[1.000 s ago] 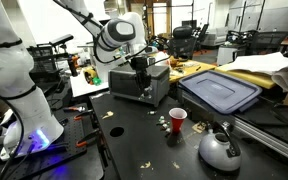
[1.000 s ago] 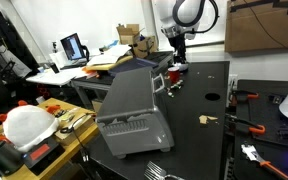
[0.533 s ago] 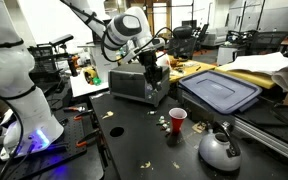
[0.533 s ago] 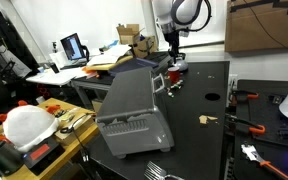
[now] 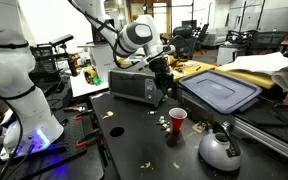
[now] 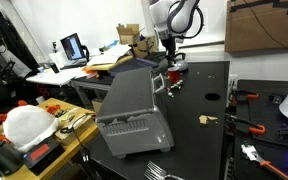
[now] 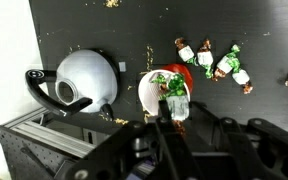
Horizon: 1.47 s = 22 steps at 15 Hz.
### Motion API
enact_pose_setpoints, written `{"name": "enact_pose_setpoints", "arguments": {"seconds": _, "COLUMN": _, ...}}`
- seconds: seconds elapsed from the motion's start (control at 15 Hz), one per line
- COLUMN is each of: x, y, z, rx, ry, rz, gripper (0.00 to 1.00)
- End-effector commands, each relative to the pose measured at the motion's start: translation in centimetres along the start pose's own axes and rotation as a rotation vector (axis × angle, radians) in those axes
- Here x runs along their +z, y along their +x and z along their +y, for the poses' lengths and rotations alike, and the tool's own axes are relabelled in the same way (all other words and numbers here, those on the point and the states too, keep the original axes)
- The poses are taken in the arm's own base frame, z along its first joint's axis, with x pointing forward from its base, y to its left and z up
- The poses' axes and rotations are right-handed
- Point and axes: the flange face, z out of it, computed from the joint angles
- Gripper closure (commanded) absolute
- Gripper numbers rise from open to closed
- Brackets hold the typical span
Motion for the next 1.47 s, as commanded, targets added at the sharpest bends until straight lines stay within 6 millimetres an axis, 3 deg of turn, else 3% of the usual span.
{"name": "enact_pose_setpoints", "arguments": {"seconds": 0.0, "x": 2.3, "y": 1.4, "z": 1.2, "rx": -0.010, "ry": -0.036, "rz": -0.008, "gripper": 0.93}}
{"name": "enact_pose_setpoints", "arguments": {"seconds": 0.4, "x": 5.8, "y": 2.5, "z": 2.6, "rx": -0.010, "ry": -0.029, "rz": -0.034, "gripper": 0.93}}
{"name": "enact_pose_setpoints", "arguments": {"seconds": 0.73, "x": 7.0, "y": 3.8, "z": 2.7, "rx": -0.037, "ry": -0.002, "rz": -0.026, "gripper": 0.93}}
{"name": "enact_pose_setpoints", "arguments": {"seconds": 0.8, "x": 7.1, "y": 3.9, "z": 2.8, "rx": -0.041, "ry": 0.007, "rz": -0.025, "gripper": 0.48}}
{"name": "enact_pose_setpoints", "arguments": {"seconds": 0.93, "x": 7.0, "y": 4.0, "z": 3.0, "rx": -0.040, "ry": 0.026, "rz": -0.025, "gripper": 0.41}}
{"name": "enact_pose_setpoints", "arguments": {"seconds": 1.27, "x": 4.5, "y": 2.8, "z": 3.1, "rx": -0.056, "ry": 0.065, "rz": -0.043, "gripper": 0.03}}
{"name": "enact_pose_setpoints", "arguments": {"seconds": 1.4, "x": 2.8, "y": 1.7, "z": 2.6, "rx": -0.073, "ry": 0.110, "rz": -0.051, "gripper": 0.00}}
